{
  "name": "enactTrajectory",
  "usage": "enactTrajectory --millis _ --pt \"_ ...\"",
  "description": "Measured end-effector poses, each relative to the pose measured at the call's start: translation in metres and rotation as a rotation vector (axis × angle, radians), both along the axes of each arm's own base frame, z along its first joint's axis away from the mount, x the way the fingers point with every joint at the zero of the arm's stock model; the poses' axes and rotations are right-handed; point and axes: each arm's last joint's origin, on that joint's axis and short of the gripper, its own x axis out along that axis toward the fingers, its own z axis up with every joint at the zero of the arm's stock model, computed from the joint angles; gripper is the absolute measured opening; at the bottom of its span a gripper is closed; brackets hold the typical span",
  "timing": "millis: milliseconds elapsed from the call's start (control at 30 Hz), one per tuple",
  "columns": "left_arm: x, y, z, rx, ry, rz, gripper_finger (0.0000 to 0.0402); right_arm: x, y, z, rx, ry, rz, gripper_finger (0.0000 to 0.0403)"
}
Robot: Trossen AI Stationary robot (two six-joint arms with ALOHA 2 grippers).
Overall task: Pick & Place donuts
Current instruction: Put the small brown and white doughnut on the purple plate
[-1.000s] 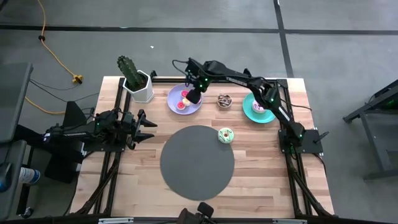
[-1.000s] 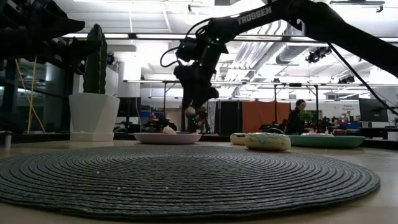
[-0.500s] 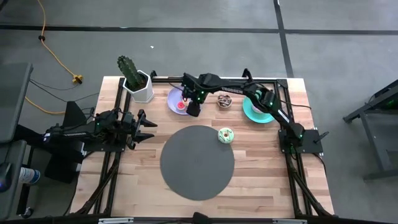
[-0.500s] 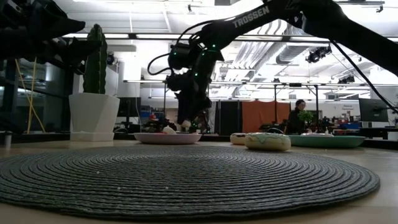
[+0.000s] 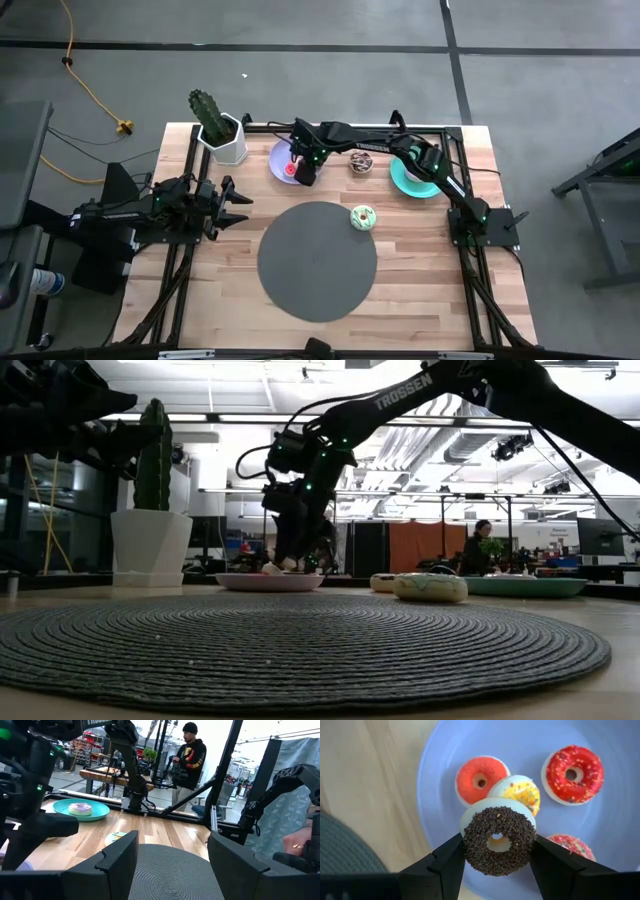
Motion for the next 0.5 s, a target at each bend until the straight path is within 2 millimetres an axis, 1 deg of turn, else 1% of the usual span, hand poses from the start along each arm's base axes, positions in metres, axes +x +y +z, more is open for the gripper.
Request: enactTrajectory --millis 133,500 --pt "0.0000 0.0000 0.0000 0.000 0.000 0.000 0.0230 -0.0001 -0.0007 0.0001 -0.020 0.006 -0.010 0.0197" --pt "0.0000 0.0000 0.0000 0.000 0.000 0.000 0.0230 -0.0012 -0.0037 0.0001 -0.010 0.003 -0.031 0.0201"
